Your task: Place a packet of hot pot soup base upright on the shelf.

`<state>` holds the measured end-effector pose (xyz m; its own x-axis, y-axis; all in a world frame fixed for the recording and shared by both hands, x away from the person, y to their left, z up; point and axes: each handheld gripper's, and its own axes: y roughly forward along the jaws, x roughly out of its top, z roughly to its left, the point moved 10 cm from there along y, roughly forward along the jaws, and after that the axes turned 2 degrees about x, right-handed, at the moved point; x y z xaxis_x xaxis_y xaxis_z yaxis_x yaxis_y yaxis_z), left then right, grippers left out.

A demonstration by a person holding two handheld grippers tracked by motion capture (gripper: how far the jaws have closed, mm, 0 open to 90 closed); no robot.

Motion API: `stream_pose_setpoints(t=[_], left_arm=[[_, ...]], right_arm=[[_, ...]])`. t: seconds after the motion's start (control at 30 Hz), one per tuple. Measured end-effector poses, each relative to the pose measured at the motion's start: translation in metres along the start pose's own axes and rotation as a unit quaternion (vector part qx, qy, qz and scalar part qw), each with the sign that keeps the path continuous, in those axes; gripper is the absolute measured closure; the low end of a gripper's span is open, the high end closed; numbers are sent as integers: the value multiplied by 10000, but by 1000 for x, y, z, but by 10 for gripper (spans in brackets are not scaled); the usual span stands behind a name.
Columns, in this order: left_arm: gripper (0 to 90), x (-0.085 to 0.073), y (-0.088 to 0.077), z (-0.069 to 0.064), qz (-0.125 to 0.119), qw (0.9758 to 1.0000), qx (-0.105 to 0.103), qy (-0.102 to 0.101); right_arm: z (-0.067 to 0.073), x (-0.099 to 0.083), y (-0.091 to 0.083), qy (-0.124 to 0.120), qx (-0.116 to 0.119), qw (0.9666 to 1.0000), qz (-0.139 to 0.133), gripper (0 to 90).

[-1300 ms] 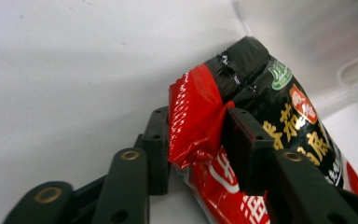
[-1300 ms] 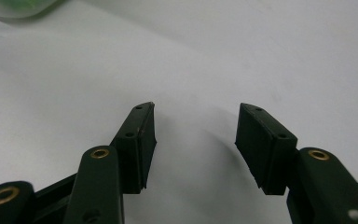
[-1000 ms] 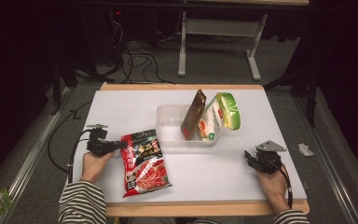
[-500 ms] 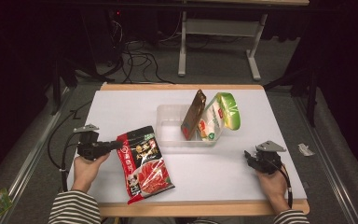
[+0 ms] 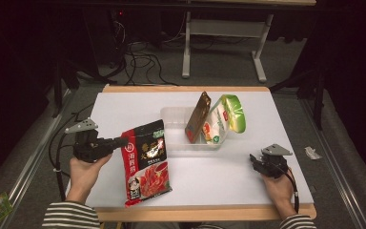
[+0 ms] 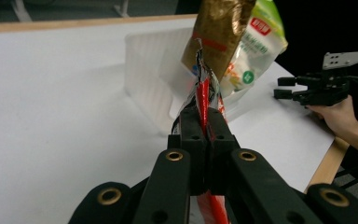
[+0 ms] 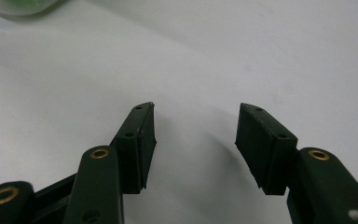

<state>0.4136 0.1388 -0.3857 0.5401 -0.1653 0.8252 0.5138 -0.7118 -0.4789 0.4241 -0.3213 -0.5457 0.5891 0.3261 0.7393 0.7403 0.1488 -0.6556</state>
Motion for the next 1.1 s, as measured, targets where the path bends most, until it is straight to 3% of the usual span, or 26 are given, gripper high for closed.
stream_pose_setpoints(t=[0.17,0.4,0.7,1.1], left_arm=[[889,17,-7,-15,-90,9996,19,268],[891,36,-8,-27,-129,9988,114,464],[895,67,-9,-37,-301,9982,126,504],[898,103,8,-47,-436,9978,74,485]], right_arm=[[0,0,0,-6,1,10000,2,475],[0,0,0,-21,-3,10000,-2,473],[0,0,0,-29,-7,10000,-6,470],[1,0,0,-39,-9,10000,2,470]])
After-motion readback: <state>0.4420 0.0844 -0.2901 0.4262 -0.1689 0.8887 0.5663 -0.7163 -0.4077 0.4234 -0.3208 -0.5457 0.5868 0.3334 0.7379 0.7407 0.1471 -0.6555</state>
